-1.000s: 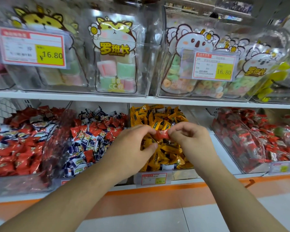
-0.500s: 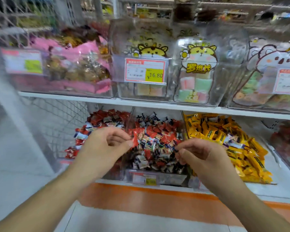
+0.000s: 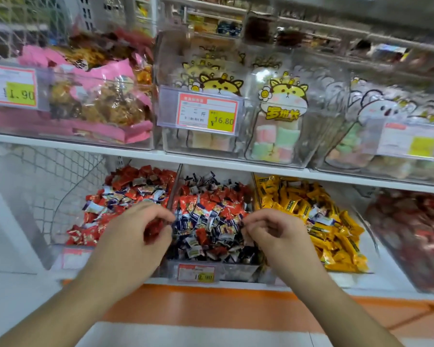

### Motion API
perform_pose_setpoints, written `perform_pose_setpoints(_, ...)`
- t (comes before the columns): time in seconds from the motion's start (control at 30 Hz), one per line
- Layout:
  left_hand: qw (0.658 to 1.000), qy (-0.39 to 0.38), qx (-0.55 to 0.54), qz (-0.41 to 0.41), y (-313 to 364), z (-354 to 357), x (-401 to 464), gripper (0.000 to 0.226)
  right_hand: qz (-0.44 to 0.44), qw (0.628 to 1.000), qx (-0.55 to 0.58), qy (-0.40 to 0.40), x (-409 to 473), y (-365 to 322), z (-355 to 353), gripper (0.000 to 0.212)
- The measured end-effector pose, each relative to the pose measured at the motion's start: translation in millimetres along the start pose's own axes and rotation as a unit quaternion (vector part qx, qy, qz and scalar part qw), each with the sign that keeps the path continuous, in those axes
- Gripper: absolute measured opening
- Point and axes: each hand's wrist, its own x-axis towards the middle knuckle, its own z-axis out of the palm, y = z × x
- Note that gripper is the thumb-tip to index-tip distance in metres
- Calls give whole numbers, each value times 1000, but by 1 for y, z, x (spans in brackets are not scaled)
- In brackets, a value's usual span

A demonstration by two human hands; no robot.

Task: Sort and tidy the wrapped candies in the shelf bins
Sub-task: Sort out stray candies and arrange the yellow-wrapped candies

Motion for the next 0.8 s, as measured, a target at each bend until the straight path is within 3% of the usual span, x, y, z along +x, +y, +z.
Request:
perform_pose_setpoints(0.17,992,-68,8,109,44,35,4,19,-24,993,-104,46,6,23,-37,23)
perform_pose_setpoints(0.37,980,-114,-9,161,93,105,36,25,44,961,-238,138,19,75,-102,26)
perform_pose_setpoints(0.47,978,-132,8,164,106,140,54,40,8,951,-289,112,28,88,-110,45)
perform_pose_setpoints(0.63,968,-168,98,159,108,181,65,52,-91,940,-327,-26,57,96,-103,71)
perform_pose_setpoints(0.7,963,-172,120,167,105,184,65,49,-99,930,-350,-56,62,105,-99,66)
perform_pose_setpoints(0.8,958,-182,143,167,105,182,67,46,-97,921,-377,-29,56,113,-104,49)
